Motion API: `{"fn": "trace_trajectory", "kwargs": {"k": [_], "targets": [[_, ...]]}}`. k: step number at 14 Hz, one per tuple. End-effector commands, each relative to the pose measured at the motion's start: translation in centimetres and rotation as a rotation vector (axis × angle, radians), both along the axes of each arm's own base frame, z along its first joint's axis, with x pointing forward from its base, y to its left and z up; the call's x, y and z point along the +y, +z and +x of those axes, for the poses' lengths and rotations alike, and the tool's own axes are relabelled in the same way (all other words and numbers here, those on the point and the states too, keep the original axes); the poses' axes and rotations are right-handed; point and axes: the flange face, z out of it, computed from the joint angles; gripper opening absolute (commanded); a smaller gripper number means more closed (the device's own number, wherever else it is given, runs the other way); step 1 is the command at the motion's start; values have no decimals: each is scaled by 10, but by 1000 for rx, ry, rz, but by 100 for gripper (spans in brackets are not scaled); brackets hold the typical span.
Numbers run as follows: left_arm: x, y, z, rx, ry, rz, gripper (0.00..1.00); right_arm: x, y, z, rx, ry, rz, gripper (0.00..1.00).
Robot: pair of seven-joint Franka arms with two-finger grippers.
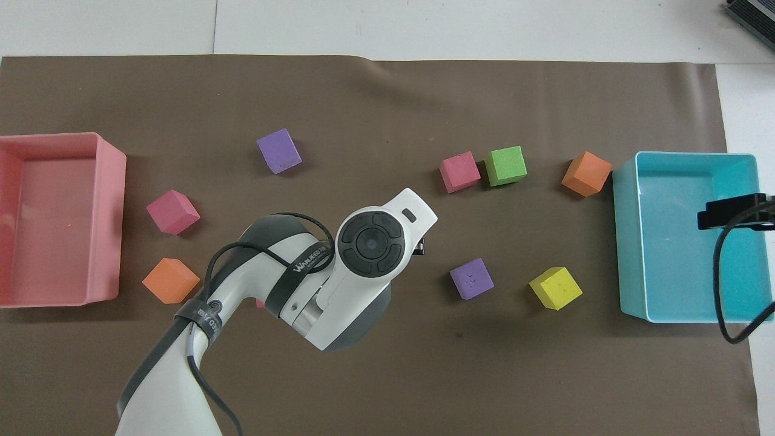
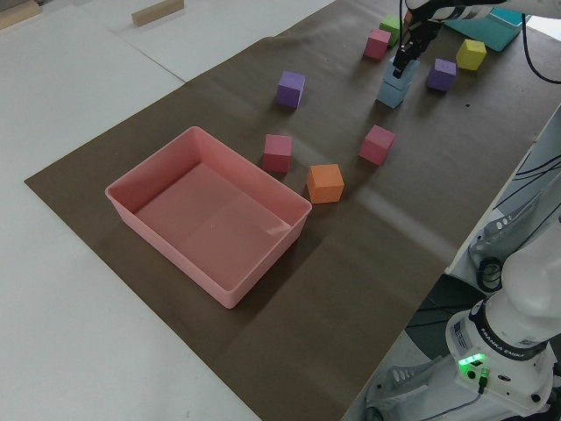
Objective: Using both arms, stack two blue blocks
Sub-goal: 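Carry the blue cube with the left gripper over the center blue cube, then lower the blue cube onto the other blue cube and open the left gripper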
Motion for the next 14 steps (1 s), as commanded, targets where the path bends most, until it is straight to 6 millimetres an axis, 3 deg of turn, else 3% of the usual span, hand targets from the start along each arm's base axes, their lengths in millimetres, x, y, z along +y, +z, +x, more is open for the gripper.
{"fn": "trace_trajectory", "kwargs": {"k": [1,2,3,7,8,11,14], "targets": [[1,-2,-2,-22,6,13,0,-3,2,-6,5,16,0,100],[1,-3,-3,-22,6,10,5,-3,2,-6,5,18,0,100],[1,-3,-3,-21,29,8,17,-3,2,-6,5,18,0,100],[1,-2,-2,-25,55,0,94,-3,2,-6,5,18,0,100],[1,-2,-1,-24,54,2,100,-3,2,-6,5,18,0,100],[4,2,1,-24,48,4,100,-3,2,-6,5,18,0,100],[9,29,3,-52,44,-19,100,-3,2,-6,5,18,0,100]]}}
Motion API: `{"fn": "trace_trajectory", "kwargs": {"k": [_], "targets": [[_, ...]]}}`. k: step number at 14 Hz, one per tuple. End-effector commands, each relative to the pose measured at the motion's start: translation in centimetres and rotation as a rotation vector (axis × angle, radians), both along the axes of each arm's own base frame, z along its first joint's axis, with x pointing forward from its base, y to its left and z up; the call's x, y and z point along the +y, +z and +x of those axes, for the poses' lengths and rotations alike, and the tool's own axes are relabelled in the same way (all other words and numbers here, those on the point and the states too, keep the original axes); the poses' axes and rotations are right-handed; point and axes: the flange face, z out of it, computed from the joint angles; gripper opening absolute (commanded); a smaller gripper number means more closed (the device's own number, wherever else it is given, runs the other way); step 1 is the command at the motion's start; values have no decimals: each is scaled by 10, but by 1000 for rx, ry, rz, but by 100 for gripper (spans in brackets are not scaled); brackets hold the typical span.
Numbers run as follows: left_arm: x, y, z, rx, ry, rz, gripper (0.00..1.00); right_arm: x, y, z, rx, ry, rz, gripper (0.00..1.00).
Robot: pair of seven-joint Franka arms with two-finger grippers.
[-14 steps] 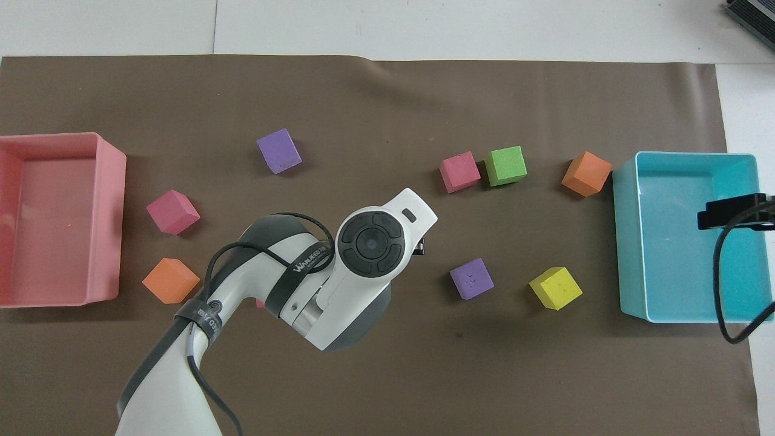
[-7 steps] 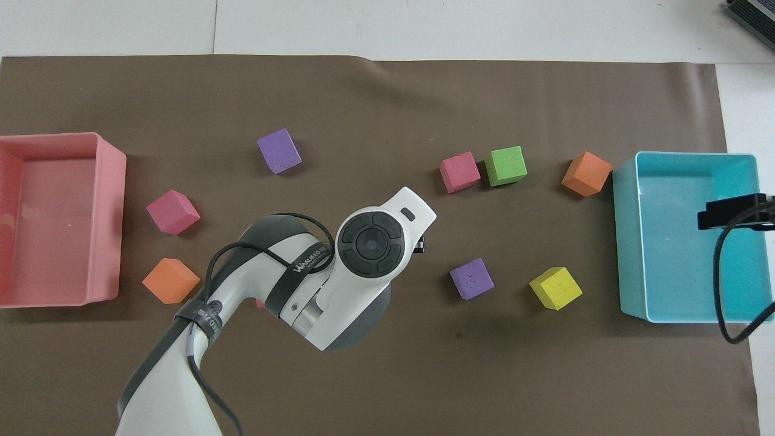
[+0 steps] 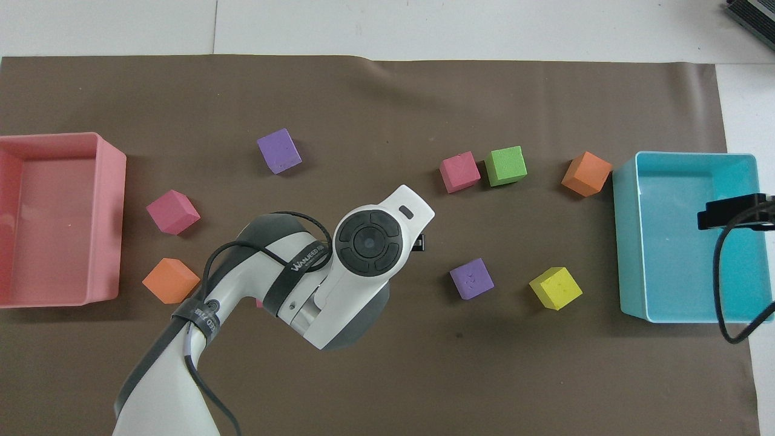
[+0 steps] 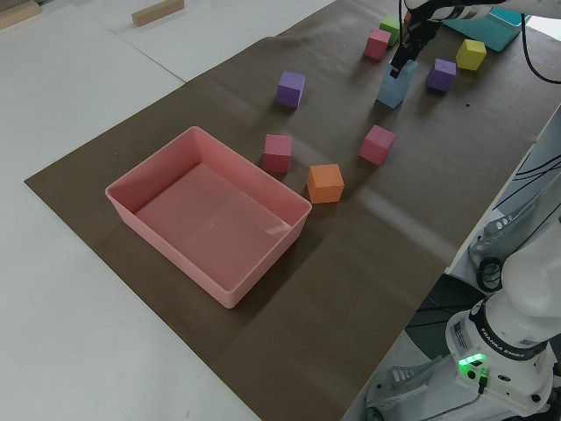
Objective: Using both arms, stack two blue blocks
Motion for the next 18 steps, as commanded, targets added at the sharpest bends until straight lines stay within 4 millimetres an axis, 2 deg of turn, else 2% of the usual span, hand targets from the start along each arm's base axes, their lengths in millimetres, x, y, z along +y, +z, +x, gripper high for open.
{"fn": "trace_trajectory", "kwargs": {"k": [1,2,4,6,8,9,10,12,14,18], "targets": [[11,35,0,-52,-1,-12,100,-3,2,-6,5,18,0,100],[18,47,0,-53,3,-11,100,-3,2,-6,5,18,0,100],[53,81,5,-50,40,-3,100,-3,2,-6,5,18,0,100],[97,104,1,-55,-12,9,100,-3,2,-6,5,18,0,100],[138,106,-11,-47,-49,27,100,-3,2,-6,5,18,0,100],[159,109,-10,-51,-71,34,100,-3,2,-6,5,16,0,100],[182,114,-5,-47,-101,46,100,-3,2,-6,5,18,0,100],[213,121,5,5,-162,81,100,-3,2,-6,5,16,0,100],[248,147,27,8,-232,90,100,-3,2,-6,5,16,0,100],[292,202,58,20,-232,68,100,-3,2,-6,5,18,0,100]]}}
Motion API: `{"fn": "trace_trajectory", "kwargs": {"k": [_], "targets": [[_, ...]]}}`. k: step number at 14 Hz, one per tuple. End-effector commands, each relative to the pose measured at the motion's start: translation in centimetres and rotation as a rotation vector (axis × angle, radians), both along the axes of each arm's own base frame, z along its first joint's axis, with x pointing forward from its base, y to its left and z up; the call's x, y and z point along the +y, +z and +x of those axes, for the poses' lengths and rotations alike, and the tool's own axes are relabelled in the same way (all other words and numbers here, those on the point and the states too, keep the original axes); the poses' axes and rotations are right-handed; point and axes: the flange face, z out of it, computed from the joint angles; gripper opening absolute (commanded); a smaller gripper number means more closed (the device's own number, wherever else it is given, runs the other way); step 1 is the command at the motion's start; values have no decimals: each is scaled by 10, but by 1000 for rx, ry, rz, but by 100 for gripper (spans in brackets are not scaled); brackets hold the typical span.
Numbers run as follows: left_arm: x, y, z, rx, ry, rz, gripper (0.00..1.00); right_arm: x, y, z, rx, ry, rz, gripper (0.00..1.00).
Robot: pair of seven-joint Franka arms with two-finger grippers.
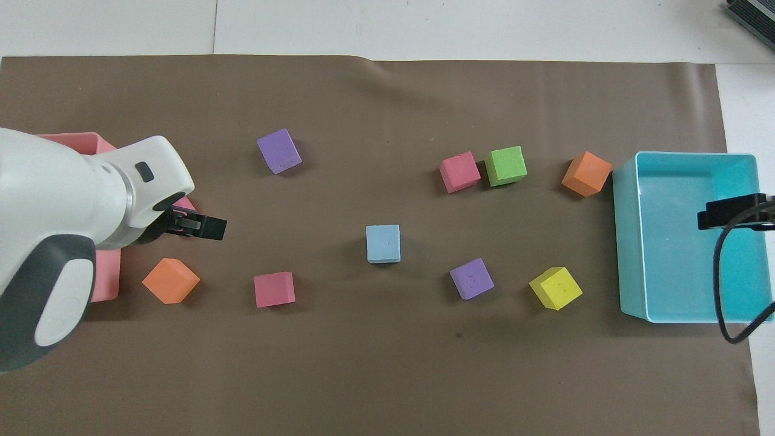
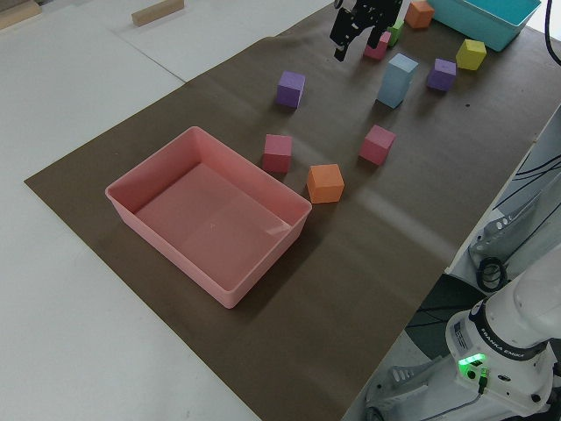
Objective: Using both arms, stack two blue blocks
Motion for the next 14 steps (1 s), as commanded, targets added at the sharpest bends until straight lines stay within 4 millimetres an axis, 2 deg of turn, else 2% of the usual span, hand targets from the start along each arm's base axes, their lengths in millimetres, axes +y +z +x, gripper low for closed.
{"fn": "trace_trajectory", "kwargs": {"k": [1,3,5,7,10,12,14], "targets": [[23,41,20,-12,23,-25,100,-3,2,-6,5,18,0,100],[42,66,27,-19,48,-40,100,-3,2,-6,5,16,0,100],[59,81,32,29,30,-28,100,-3,2,-6,5,18,0,100],[65,93,34,41,27,-25,100,-3,2,-6,5,18,0,100],[68,98,32,32,34,-25,100,-3,2,-6,5,16,0,100],[69,94,22,52,38,-26,100,-3,2,-6,5,16,0,100],[72,94,22,55,46,-26,100,-3,2,-6,5,16,0,100]]}}
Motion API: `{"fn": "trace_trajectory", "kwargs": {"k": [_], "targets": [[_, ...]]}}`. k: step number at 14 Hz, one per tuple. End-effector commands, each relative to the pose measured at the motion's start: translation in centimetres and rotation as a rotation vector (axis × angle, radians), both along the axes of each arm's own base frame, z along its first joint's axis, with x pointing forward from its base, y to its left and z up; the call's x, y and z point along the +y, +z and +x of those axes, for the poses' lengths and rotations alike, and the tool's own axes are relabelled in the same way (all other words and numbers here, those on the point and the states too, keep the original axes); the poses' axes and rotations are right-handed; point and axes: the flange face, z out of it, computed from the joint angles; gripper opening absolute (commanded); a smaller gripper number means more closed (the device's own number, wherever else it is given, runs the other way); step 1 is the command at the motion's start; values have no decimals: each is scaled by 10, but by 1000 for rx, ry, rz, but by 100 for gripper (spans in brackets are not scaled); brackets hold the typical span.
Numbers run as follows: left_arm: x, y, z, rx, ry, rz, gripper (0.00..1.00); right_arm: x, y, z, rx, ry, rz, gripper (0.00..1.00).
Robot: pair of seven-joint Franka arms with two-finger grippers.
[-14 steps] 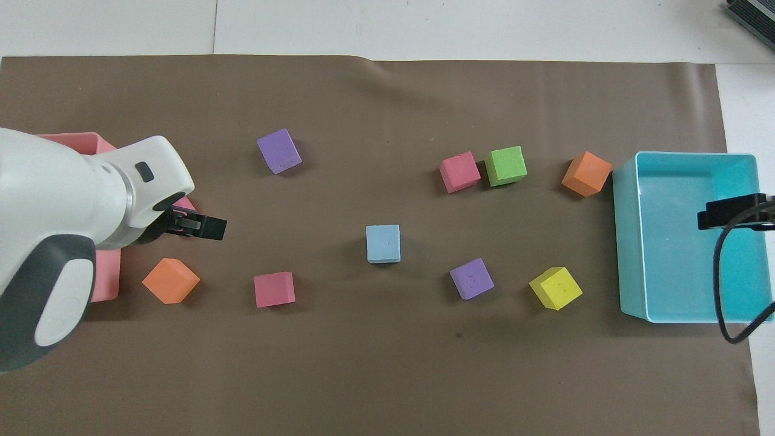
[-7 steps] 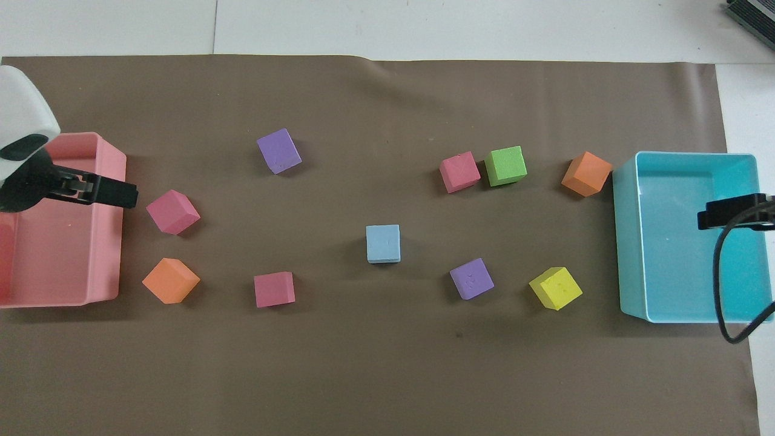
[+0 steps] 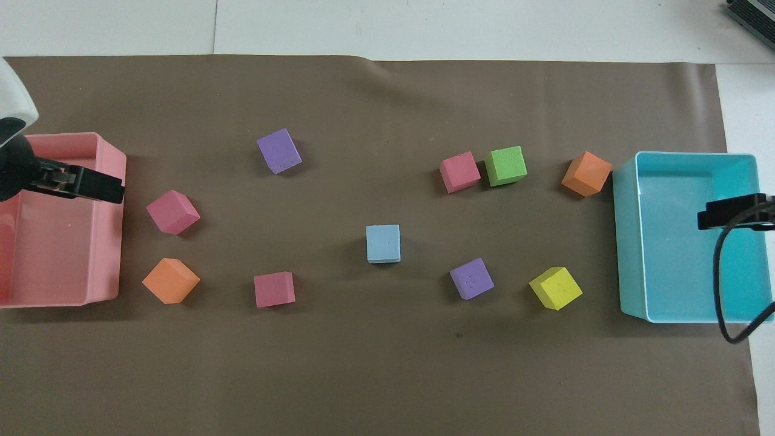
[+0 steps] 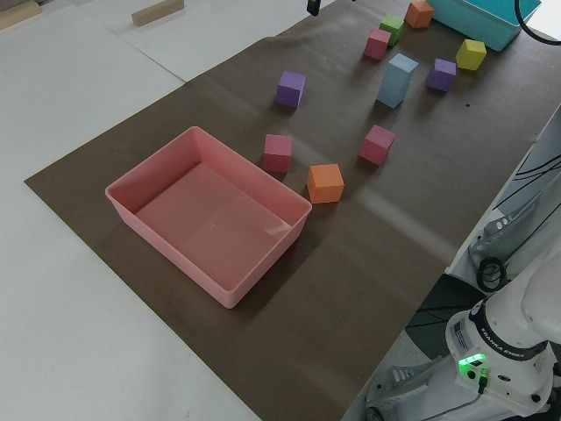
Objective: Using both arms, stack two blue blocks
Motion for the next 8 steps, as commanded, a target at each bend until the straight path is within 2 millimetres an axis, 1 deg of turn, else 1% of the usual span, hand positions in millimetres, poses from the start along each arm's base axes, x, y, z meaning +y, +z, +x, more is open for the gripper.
{"fn": "trace_trajectory", "kwargs": {"k": [1,5,6,7,8], "targets": [[7,2,-8,27,2,-12,100,-3,2,-6,5,18,0,100],[26,-4,-16,53,40,-9,100,-3,2,-6,5,18,0,100],[35,-7,-17,59,51,-9,100,-3,2,-6,5,16,0,100],[36,-6,-16,53,55,-10,100,-2,0,-10,25,21,3,100],[36,-7,-16,58,57,-9,100,1,1,-8,33,23,3,100]]}}
